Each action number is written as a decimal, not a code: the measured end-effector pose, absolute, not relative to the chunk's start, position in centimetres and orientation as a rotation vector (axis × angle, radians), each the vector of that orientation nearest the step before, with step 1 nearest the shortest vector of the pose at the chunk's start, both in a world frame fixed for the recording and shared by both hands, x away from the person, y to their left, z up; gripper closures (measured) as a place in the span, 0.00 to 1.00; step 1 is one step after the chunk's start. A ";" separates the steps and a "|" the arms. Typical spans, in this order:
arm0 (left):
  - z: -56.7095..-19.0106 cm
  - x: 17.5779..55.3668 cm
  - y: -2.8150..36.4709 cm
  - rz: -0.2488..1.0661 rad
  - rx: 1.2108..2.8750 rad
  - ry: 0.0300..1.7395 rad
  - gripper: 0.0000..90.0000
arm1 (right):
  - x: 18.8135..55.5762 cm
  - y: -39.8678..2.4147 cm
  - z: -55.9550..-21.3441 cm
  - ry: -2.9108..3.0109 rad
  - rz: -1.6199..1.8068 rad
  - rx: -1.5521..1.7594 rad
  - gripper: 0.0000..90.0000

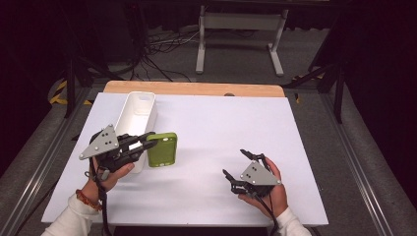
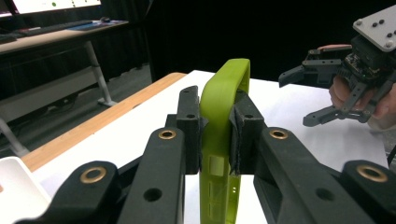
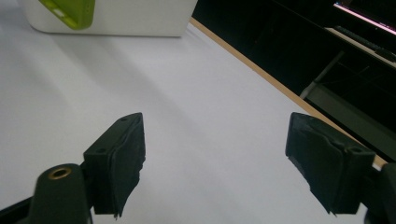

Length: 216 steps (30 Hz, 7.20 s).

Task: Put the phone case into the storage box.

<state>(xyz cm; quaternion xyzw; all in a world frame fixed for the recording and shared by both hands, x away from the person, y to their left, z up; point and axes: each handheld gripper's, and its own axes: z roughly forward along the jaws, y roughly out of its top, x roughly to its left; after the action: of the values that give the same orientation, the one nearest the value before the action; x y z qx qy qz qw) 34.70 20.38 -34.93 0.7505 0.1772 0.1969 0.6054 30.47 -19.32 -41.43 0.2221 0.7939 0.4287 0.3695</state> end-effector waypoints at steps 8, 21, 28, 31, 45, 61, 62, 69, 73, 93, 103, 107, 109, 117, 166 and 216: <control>-34.6 34.8 21.1 0.467 1.726 0.417 0.86 | 30.1 -20.0 -41.8 2.016 1.111 0.577 0.23; -33.9 34.7 22.1 0.486 1.697 0.416 0.86 | 30.2 -20.2 -41.7 2.012 1.112 0.578 0.23; -33.5 34.5 22.7 0.498 1.690 0.419 0.86 | 30.3 -20.2 -41.9 2.018 1.107 0.575 0.23; -33.3 34.5 23.1 0.503 1.676 0.425 0.86 | 30.2 -20.2 -41.9 2.018 1.105 0.570 0.23; -32.6 34.4 24.7 0.537 1.645 0.444 0.86 | 30.3 -20.3 -41.9 2.018 1.104 0.573 0.23; -32.4 34.7 26.8 0.580 1.610 0.487 0.86 | 30.4 -20.3 -41.9 1.999 1.105 0.583 0.23; -32.4 34.7 26.8 0.579 1.608 0.492 0.86 | 30.4 -20.3 -41.9 1.999 1.106 0.586 0.23; -32.5 34.9 27.6 0.595 1.607 0.516 0.86 | 30.5 -20.3 -42.0 2.006 1.102 0.589 0.23; -32.6 35.1 27.9 0.595 1.600 0.524 0.86 | 30.4 -20.3 -42.0 2.010 1.100 0.588 0.23; -33.7 36.0 29.3 0.630 1.634 0.582 0.86 | 30.5 -20.3 -42.0 2.003 1.104 0.595 0.23; -34.9 36.9 29.2 0.608 1.667 0.603 0.86 | 30.6 -20.2 -42.2 2.022 1.100 0.590 0.23; -35.1 37.1 29.2 0.590 1.666 0.608 0.86 | 30.6 -20.1 -42.3 2.032 1.095 0.590 0.24; -35.3 37.2 29.2 0.597 1.665 0.616 0.86 | 30.6 -20.1 -42.4 2.033 1.096 0.589 0.24; -35.8 37.9 28.9 0.595 1.669 0.628 0.86 | 30.7 -20.1 -42.4 2.034 1.098 0.596 0.24; -37.0 50.7 28.3 0.566 1.715 0.688 0.86 | 31.7 -20.4 -43.1 2.068 1.080 0.696 0.24; -40.3 56.0 27.6 0.645 1.909 0.748 0.75 | 30.5 -20.2 -44.6 2.240 0.955 0.674 0.24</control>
<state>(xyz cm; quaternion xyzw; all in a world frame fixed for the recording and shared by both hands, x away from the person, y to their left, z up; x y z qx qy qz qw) 56.03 27.62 -40.28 0.7810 0.3061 0.2639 0.4761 30.54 -20.17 -44.56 0.2544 0.8449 0.3603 0.3026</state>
